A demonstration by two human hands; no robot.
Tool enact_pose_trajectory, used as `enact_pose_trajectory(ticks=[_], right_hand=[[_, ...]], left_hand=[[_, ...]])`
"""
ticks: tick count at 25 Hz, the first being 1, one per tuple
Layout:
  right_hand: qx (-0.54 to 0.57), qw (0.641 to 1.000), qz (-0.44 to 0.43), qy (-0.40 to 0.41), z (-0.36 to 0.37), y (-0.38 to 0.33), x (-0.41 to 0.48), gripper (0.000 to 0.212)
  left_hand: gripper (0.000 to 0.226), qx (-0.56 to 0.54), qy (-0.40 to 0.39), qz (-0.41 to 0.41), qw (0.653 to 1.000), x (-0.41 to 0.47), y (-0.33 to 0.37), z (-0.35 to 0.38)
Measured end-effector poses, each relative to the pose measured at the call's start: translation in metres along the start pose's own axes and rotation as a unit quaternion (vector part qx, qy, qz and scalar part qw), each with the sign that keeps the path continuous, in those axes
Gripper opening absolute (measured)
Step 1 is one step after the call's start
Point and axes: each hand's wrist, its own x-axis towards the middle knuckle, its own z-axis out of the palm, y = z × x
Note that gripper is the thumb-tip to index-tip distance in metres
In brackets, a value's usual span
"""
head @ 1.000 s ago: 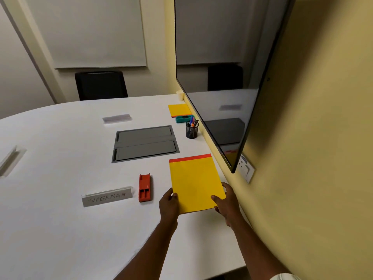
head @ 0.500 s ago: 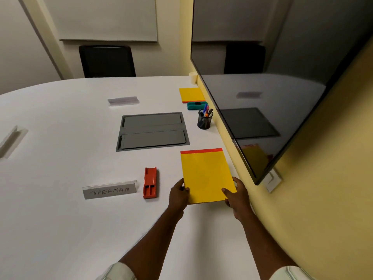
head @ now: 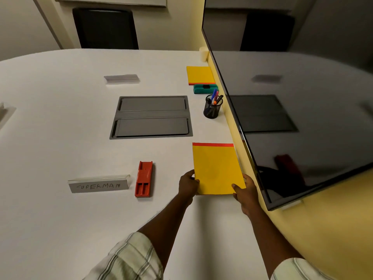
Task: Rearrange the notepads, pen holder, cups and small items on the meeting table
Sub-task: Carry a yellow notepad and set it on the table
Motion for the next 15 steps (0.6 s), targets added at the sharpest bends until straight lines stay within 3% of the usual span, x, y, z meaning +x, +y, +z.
enact_pose_trajectory(ticks=[15], right_hand=[[0.005, 0.994, 0.083, 0.068, 0.005, 0.006, 0.031, 0.058]], left_hand=[[0.046, 0.060, -0.025, -0.021, 0.998, 0.046, -0.005, 0.026]])
